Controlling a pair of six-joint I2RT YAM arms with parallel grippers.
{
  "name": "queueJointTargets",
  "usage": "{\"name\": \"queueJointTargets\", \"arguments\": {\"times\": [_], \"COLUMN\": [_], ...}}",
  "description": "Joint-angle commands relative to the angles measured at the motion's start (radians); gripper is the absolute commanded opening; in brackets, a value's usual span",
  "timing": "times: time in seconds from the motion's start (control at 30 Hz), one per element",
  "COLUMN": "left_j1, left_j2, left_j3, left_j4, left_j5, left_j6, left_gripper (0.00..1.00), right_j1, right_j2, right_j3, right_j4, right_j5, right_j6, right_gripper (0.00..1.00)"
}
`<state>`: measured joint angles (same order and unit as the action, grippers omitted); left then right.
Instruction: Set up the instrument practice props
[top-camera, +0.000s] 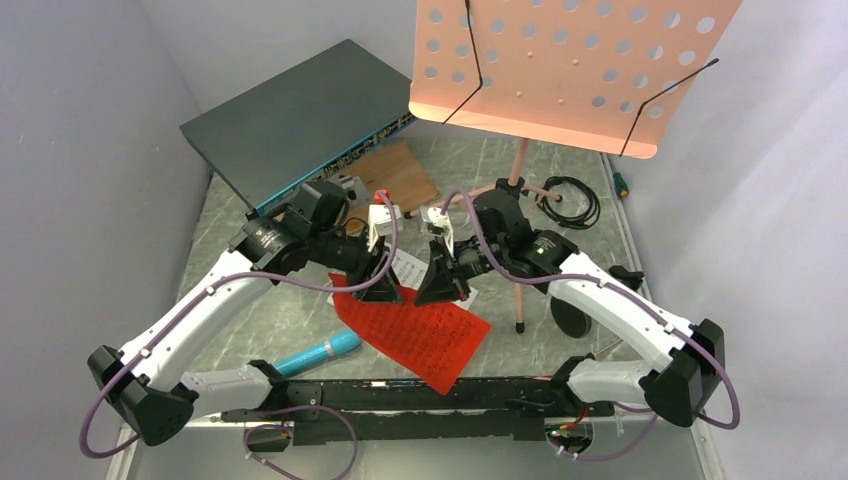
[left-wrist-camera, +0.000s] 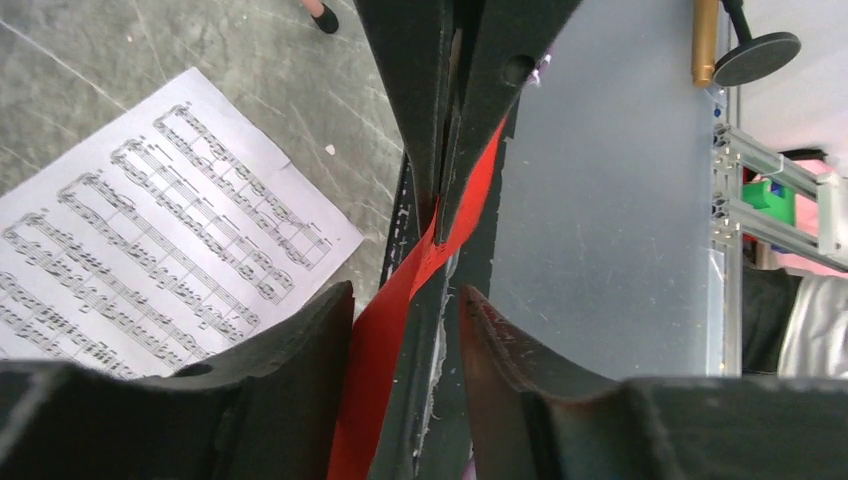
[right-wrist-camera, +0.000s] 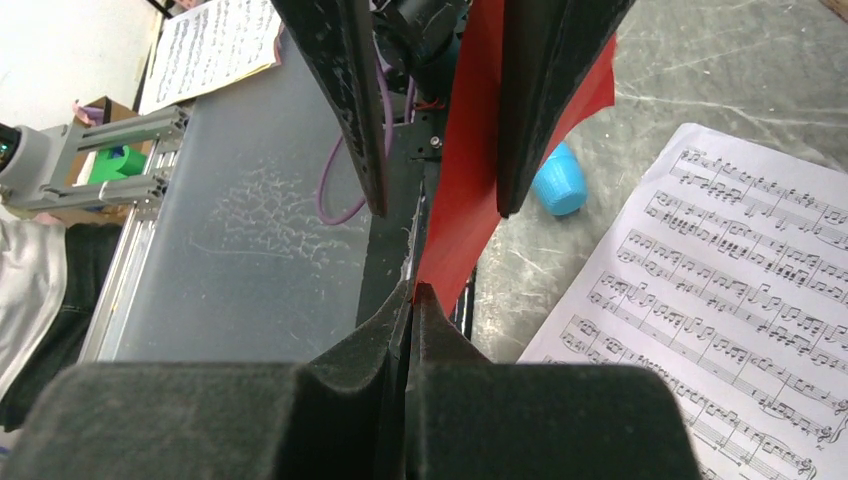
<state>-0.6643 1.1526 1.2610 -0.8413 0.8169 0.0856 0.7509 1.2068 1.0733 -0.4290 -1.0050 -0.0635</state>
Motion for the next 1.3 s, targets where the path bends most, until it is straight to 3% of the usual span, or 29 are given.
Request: {"name": "queueJointTargets", "arguments": {"times": [0.0, 0.13, 0.2, 0.4, 0.5, 0.6, 0.77, 0.83, 0.97, 1.13, 1.27], "left_j1": [-0.001, -0.001, -0.002, -0.002, -0.002, -0.002, -0.001, -0.002, -0.001, -0.001, -0.001], "left_j2": [0.025, 0.019, 0.001, -0.025, -0.027, -0.044, -0.116, -0.155, -0.244, -0.34, -0.399], "left_j3": [0.02, 0.022, 0.023, 0.039, 0.049, 0.049, 0.049, 0.045, 0.022, -0.023, -0.073], "left_j4": [-0.025, -0.03, -0.022, -0.021, -0.032, -0.023, 0.018, 0.045, 0.134, 0.305, 0.503], "left_j5": [0.058, -0.008, -0.042, -0.07, -0.066, -0.087, -0.171, -0.213, -0.281, -0.439, -0.527], "left_j6": [0.038, 0.049, 0.051, 0.059, 0.065, 0.056, 0.023, 0.005, -0.037, -0.166, -0.265], "left_gripper": [0.44, 0.2, 0.03, 0.0, 0.0, 0.0, 0.0, 0.0, 0.0, 0.0, 0.0], "right_j1": [0.006, 0.007, 0.007, 0.007, 0.007, 0.005, -0.017, -0.086, -0.253, -0.28, -0.292], "right_j2": [0.018, 0.019, 0.022, 0.036, 0.025, 0.0, -0.05, -0.084, -0.16, -0.247, -0.326], "right_j3": [0.05, 0.052, 0.053, 0.07, 0.065, 0.045, 0.02, -0.009, -0.111, -0.134, -0.153], "right_j4": [-0.014, -0.022, -0.029, -0.065, -0.051, -0.002, 0.087, 0.161, 0.385, 0.397, 0.438], "right_j5": [-0.027, -0.015, -0.005, 0.012, 0.041, 0.114, 0.313, 0.372, 0.256, 0.404, 0.57], "right_j6": [-0.039, -0.046, -0.052, -0.071, -0.06, -0.018, 0.105, 0.211, 0.399, 0.438, 0.564], "right_gripper": [0.0, 0.0, 0.0, 0.01, 0.27, 0.63, 0.99, 1.0, 1.0, 1.0, 1.0]}}
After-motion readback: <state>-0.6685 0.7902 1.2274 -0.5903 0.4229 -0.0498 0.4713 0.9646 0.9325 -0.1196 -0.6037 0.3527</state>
